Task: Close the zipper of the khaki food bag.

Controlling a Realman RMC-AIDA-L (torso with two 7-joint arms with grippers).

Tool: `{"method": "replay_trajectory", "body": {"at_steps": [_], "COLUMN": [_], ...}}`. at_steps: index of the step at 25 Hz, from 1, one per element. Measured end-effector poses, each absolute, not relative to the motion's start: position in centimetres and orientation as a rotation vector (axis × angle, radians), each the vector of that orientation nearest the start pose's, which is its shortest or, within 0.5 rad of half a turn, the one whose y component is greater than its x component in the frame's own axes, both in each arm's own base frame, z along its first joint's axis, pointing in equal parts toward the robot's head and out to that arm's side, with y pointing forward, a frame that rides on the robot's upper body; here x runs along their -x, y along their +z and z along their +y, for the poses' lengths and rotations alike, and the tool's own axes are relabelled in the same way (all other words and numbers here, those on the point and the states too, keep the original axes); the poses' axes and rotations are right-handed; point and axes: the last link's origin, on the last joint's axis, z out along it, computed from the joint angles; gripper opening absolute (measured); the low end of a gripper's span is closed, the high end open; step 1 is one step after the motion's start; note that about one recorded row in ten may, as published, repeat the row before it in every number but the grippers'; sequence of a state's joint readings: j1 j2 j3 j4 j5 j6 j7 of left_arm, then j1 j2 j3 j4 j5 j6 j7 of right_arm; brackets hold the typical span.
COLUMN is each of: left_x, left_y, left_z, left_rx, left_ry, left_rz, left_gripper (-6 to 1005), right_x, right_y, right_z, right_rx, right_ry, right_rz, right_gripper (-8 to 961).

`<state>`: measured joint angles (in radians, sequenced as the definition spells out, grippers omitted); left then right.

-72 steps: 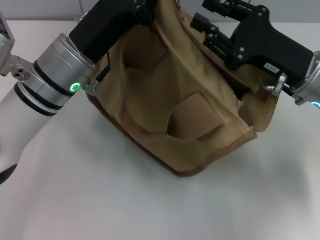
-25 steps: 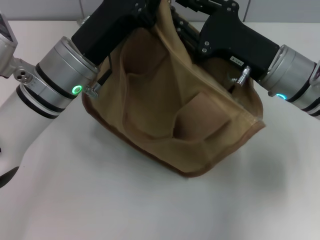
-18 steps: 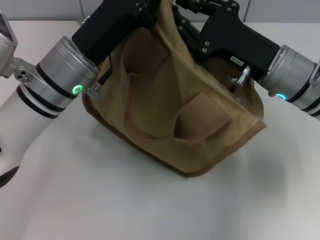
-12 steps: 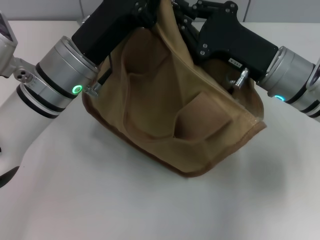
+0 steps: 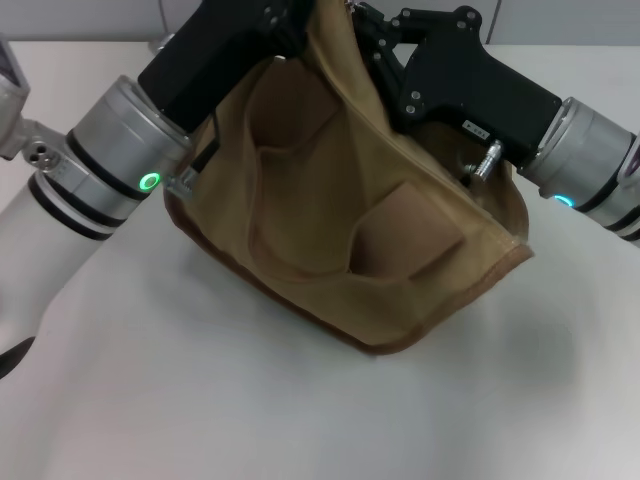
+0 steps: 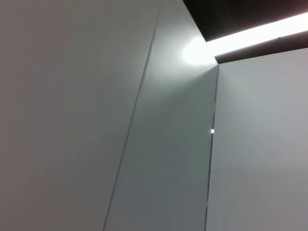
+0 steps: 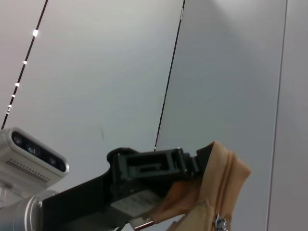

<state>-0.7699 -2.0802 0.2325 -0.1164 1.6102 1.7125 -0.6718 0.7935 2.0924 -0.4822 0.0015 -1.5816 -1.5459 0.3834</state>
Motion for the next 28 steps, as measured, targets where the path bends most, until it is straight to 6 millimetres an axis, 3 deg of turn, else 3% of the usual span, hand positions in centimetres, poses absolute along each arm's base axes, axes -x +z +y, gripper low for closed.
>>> {"method": "replay_trajectory", "body": {"at_steps": [11, 17, 28], "left_x": [22.2, 23.8, 26.2], "left_y": [-0.8, 0.1, 1.4], "left_z": [33.8, 33.4, 32.6], "left_rx": [1.852, 1.795, 1.702], "left_ry": [-1.494, -1.455, -1.4], "left_rz": [-0.436, -0.45, -0.474], "left_gripper": [21, 22, 22], "right_x": [-18.7, -19.8, -23.6], "right_y": [-4.4, -4.2, -2.1], "right_z": [34.2, 33.4, 31.0], "right_rx": [2.215, 2.208, 2.132], "right_ry": [1.225, 1.238, 1.281], "right_rz": [-0.068, -0.01, 0.151], "right_gripper": [-1, -1, 0]}}
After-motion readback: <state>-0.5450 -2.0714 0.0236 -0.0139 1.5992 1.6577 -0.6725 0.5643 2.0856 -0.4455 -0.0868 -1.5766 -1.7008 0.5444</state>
